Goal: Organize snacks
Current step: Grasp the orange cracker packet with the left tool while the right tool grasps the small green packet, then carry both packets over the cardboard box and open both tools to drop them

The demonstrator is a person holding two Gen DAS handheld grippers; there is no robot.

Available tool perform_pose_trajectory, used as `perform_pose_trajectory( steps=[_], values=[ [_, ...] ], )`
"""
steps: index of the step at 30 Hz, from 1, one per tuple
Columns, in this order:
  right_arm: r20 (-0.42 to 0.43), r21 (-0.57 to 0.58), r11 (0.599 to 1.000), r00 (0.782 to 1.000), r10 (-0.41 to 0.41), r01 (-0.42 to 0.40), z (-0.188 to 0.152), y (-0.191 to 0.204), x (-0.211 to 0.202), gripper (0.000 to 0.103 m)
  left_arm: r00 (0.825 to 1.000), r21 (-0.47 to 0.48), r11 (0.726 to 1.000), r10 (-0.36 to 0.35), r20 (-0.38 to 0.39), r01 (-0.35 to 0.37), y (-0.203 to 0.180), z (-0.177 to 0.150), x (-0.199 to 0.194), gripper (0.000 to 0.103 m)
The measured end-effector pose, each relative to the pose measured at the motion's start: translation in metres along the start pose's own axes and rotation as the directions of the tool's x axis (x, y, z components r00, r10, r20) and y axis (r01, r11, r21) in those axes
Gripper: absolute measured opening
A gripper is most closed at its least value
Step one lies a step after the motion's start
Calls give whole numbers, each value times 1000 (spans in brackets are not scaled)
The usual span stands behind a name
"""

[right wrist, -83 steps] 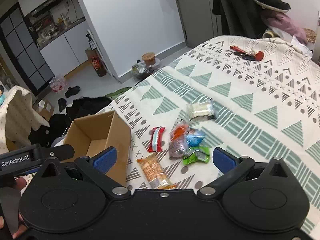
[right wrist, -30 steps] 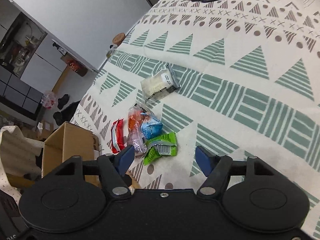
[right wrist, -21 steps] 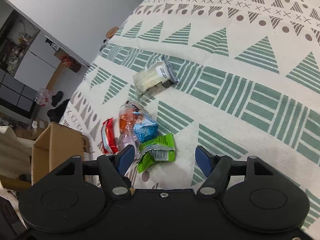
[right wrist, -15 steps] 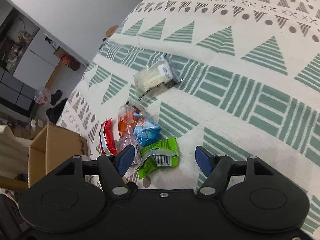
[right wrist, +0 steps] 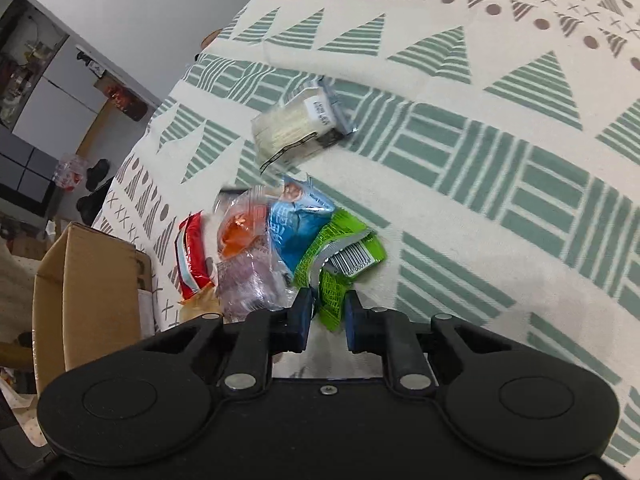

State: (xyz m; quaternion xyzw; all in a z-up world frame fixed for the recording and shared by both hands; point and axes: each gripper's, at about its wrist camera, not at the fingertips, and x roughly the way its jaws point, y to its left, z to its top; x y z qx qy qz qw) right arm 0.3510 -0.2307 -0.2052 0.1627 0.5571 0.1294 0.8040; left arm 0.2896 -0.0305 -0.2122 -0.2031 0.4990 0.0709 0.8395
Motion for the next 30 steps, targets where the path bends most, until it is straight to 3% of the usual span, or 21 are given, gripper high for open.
perform_pose_trajectory(
  steps=[8,14,30],
  values=[
    [43,34,999,999,29,-30,-3,-7,-23,10,999,2,999,-38,25,38,-5,-5,-17,34],
    [91,17,995,991,94,-95,-2,3,-41,7,996,24,997,-69,64,67,-11,-1,-41,34],
    [166,-113,961,949,268,-252,-20,53,-77,6,980,10,998,-67,185,67,17,16,-112,34]
  ],
)
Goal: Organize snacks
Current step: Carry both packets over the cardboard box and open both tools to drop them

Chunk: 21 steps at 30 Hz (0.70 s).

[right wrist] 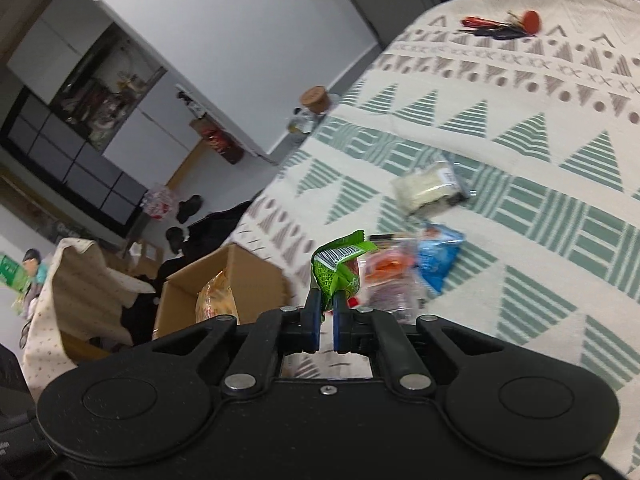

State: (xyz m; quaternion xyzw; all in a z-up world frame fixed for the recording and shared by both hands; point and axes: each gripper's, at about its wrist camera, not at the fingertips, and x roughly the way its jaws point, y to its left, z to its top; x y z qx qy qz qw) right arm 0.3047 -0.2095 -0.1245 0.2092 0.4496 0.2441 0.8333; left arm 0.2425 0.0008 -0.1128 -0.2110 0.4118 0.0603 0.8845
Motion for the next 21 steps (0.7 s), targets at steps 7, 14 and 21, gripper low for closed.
perform_pose_trajectory(
  steps=[7,14,21],
  values=[
    [17,-43,999,999,32,-31,-10,28,-2,5,999,-22,1000,18,38,-17,22,7,-25,34],
    [32,-96,993,997,68,-65,-19,54,-1,5,998,-57,998,32,62,-29,46,15,-42,34],
    [23,-130,987,995,94,-91,-26,72,6,5,995,-92,995,55,78,-48,76,26,-54,34]
  ],
)
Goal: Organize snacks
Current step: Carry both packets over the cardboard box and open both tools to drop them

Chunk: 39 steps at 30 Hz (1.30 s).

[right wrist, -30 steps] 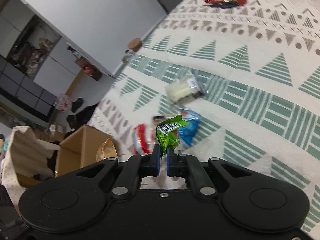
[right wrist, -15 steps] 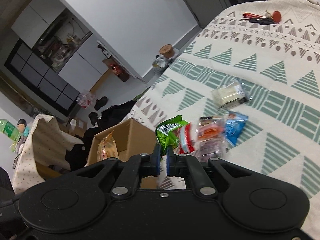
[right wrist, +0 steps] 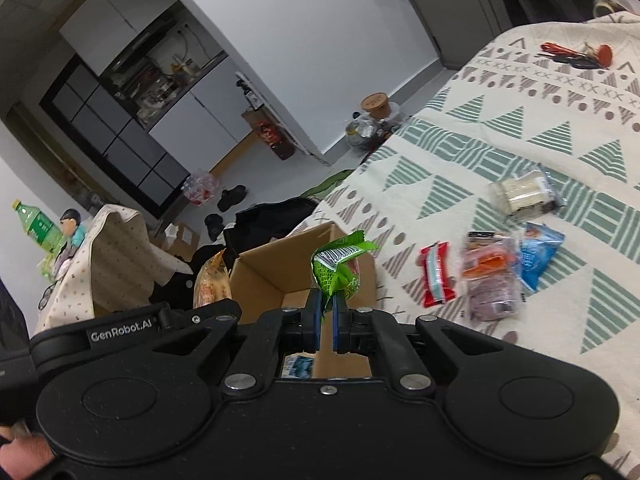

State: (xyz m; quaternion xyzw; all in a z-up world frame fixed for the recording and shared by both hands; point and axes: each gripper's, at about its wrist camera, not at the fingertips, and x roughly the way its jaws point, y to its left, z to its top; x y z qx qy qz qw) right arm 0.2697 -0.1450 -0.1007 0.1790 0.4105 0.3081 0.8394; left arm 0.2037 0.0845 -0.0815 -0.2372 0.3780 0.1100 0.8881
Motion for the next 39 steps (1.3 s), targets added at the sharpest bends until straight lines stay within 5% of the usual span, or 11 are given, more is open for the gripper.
perform_pose_trajectory(
  steps=[15,21,26,39],
  values=[
    [-61,-92,994,997,45,-50,-16,37,24,5,999,-33,999,33,-20,-34,37,14,10,40],
    [-85,-98,995,996,20,-28,-16,41,24,23,998,-29,998,58,-40,-59,43,12,11,52],
    [-76,-89,996,997,-17,11,-14,36,12,36,997,-13,997,70,-34,-71,38,9,5,74],
    [-52,-55,989,989,-142,139,-2,9,-26,70,998,41,998,56,-27,-55,13,2,-10,90]
  ],
)
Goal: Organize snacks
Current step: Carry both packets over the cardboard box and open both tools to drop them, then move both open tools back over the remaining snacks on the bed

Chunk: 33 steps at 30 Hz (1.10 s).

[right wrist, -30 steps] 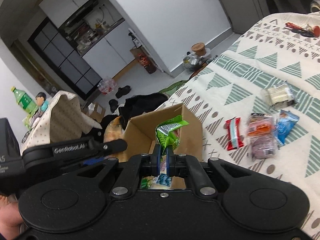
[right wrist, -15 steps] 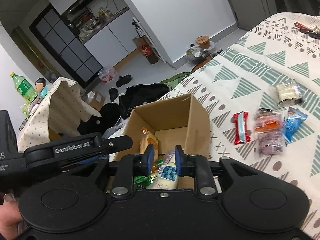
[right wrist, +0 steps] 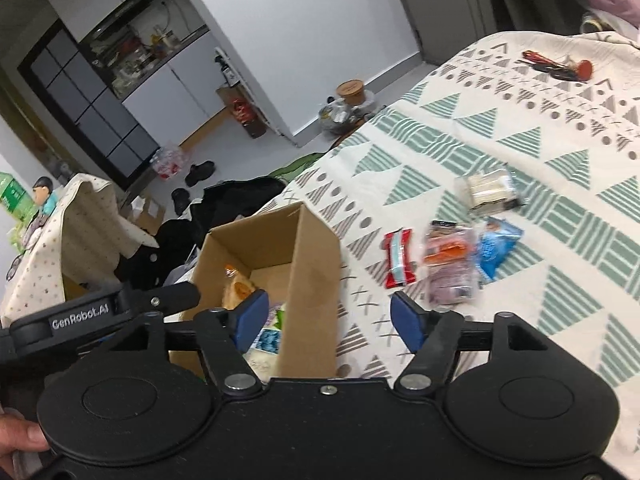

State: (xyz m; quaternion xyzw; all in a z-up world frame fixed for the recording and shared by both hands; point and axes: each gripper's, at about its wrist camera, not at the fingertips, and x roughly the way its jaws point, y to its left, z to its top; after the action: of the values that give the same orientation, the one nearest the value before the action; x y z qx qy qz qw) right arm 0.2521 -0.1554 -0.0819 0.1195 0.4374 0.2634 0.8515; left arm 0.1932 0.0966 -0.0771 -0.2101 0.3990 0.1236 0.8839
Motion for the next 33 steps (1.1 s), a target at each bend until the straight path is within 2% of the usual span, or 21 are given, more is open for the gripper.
perform_pose_trajectory(
  steps=[3,7,11,13,23,33],
  values=[
    [7,7,1000,1000,-13,12,3,-7,-7,79,1000,9,1000,-4,-1,4,-5,-2,-3,91],
    [12,28,999,1000,-22,22,6,-18,-16,81,1000,20,1000,-12,4,12,-12,-4,-7,97],
    [31,50,998,999,-26,24,11,-30,-28,84,1000,36,999,-22,11,21,-23,-6,-10,98],
    [45,61,998,998,-36,33,14,-38,-35,90,1000,44,999,-26,13,26,-29,-7,-10,98],
    [109,196,978,989,-96,74,26,-90,-60,90,998,78,995,-58,-7,59,-64,-10,-2,100],
    [93,270,960,990,-109,80,32,-127,-48,90,994,118,987,-104,-34,107,-108,-18,22,100]
  ],
)
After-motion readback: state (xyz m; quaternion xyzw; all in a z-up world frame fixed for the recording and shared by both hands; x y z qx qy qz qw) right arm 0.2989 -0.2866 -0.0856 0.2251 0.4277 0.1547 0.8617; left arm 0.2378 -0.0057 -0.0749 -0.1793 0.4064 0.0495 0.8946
